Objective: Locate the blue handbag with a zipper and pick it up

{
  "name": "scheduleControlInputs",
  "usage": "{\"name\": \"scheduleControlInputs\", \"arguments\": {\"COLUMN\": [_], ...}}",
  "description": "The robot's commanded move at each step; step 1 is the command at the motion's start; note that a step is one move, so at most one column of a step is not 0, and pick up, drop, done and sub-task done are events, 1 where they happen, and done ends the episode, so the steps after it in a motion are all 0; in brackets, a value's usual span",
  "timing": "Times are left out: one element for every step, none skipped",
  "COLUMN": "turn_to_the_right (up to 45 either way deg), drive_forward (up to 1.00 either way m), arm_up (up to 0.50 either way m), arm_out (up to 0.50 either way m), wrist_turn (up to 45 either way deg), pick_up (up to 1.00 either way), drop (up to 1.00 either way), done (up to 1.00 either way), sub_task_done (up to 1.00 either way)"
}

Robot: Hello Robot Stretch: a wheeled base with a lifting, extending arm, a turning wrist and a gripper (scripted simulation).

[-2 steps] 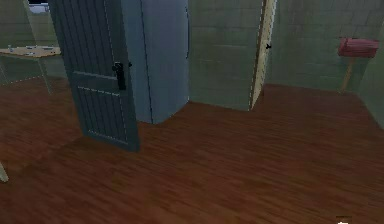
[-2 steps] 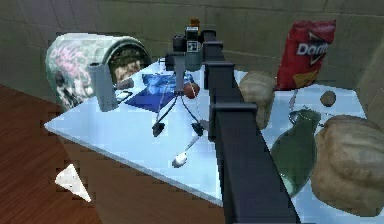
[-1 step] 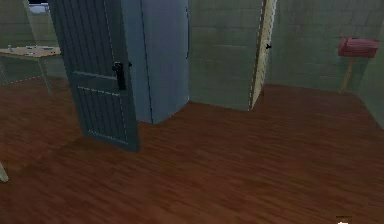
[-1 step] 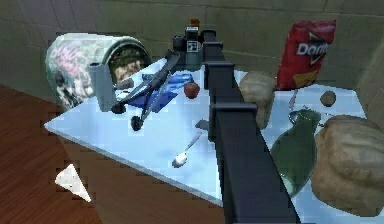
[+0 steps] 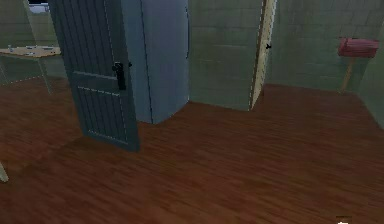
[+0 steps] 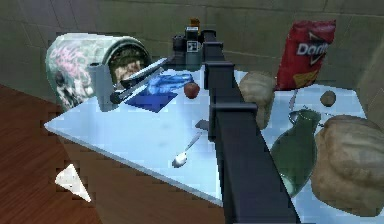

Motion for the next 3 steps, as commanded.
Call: {"name": "scheduleControlInputs", "arguments": {"turn_to_the_right": [0.0,0.0,0.0], "drive_forward": [0.00,0.00,0.00], "arm_up": [0.00,-0.08,0.00], "arm_out": [0.00,0.00,0.00], "wrist_turn": [42.0,0.0,0.0], "pick_up": [0.00,0.00,1.00], "drop": [0.00,0.00,0.00], "done": [0.00,0.00,0.00], "sub_task_done": [0.00,0.00,0.00]}}
